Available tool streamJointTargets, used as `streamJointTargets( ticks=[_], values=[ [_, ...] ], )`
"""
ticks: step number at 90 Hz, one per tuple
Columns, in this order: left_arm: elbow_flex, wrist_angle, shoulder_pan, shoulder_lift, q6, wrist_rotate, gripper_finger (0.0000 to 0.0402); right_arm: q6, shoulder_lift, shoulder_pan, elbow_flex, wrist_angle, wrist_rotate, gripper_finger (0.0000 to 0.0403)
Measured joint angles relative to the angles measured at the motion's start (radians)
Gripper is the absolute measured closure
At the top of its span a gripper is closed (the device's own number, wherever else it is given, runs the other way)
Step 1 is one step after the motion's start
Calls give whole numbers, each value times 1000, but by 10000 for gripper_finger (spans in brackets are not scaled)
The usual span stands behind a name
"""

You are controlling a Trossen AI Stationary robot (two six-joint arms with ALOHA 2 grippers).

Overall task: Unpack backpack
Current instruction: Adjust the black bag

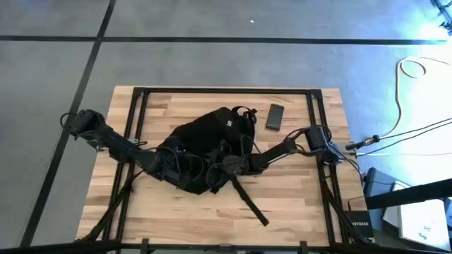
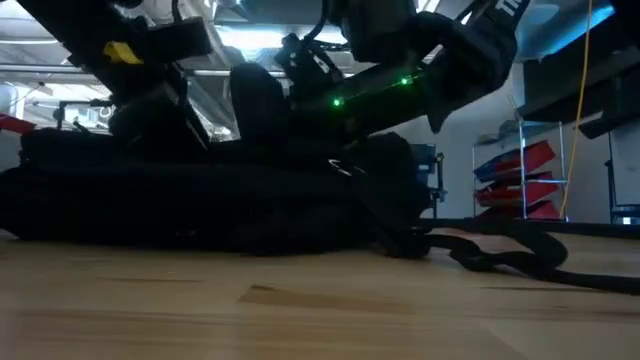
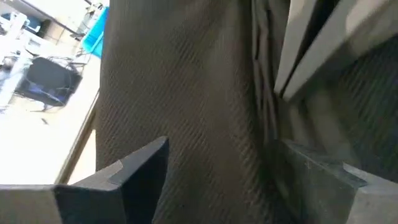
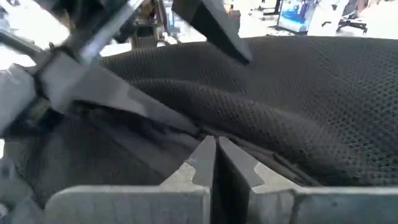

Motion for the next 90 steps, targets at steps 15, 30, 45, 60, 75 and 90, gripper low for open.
streamJointTargets(
  ticks=[15,30,45,60,75,90],
  values=[
    [0,91,-4,0,36,35,121,43,-11,-11,6,-152,-11,403],
    [0,86,7,1,33,25,121,68,-9,24,6,-198,-32,403],
    [0,95,19,34,8,31,121,87,-6,45,2,-226,-78,403],
    [0,102,19,93,-36,60,121,125,-3,44,2,-255,-99,403],
    [1,107,6,136,-84,83,121,125,-1,44,1,-268,-108,403],
    [1,113,-1,140,-85,85,121,126,0,44,1,-268,-108,403]
  ],
)
